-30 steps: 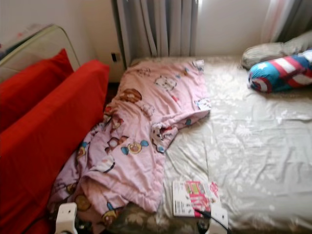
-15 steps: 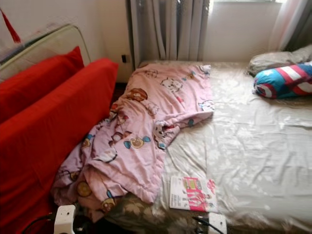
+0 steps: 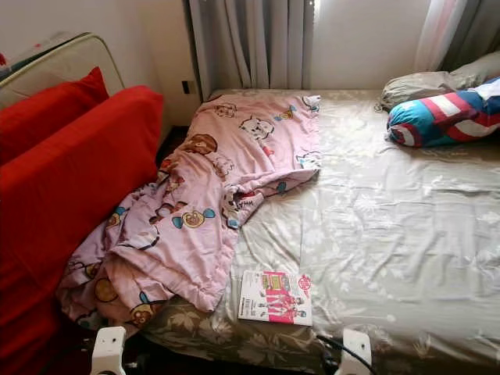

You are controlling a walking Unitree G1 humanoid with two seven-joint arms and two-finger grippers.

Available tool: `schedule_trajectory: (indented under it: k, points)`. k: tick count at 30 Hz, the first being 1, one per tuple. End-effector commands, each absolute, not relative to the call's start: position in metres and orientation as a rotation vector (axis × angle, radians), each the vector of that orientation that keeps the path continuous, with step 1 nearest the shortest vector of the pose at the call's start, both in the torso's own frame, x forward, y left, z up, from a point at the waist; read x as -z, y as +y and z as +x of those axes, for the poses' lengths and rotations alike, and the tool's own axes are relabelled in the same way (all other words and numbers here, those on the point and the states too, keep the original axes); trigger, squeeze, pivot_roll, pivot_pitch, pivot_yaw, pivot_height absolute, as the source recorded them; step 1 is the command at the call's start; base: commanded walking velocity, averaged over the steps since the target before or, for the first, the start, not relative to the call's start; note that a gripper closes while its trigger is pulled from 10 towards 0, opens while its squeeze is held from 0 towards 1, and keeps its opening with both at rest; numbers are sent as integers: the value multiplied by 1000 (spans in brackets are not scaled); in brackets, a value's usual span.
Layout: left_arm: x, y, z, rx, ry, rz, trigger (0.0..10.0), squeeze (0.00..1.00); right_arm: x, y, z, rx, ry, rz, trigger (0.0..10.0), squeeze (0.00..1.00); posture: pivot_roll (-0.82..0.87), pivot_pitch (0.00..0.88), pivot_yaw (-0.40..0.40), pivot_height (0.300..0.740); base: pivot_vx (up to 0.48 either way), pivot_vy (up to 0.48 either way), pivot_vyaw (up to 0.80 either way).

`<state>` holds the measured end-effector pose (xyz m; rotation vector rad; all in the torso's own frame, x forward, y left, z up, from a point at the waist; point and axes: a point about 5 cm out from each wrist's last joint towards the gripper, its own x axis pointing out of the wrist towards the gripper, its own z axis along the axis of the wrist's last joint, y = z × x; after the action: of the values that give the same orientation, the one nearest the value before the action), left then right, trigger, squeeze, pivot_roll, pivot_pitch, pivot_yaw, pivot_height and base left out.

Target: Clean up the room

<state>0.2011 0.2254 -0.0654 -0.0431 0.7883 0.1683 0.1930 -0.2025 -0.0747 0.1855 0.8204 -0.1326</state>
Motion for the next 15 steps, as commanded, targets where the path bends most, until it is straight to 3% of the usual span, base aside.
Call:
schedule_trajectory:
  k: [1, 9, 15]
  points:
    - [55, 228, 216, -176, 717, -59, 10000, 0, 69, -194, 204, 114, 779, 196, 10000, 0, -96, 0, 42, 740, 0, 0, 0]
    - [-1, 219, 280, -111, 365, -52, 10000, 0, 36, -188, 251, 83, 555, 191, 10000, 0, -127, 0, 71, 740, 0, 0, 0]
    - [-22, 208, 295, -68, 209, -62, 10000, 0, 6, -192, 275, 74, 325, 180, 10000, 0, -136, 0, 61, 740, 0, 0, 0]
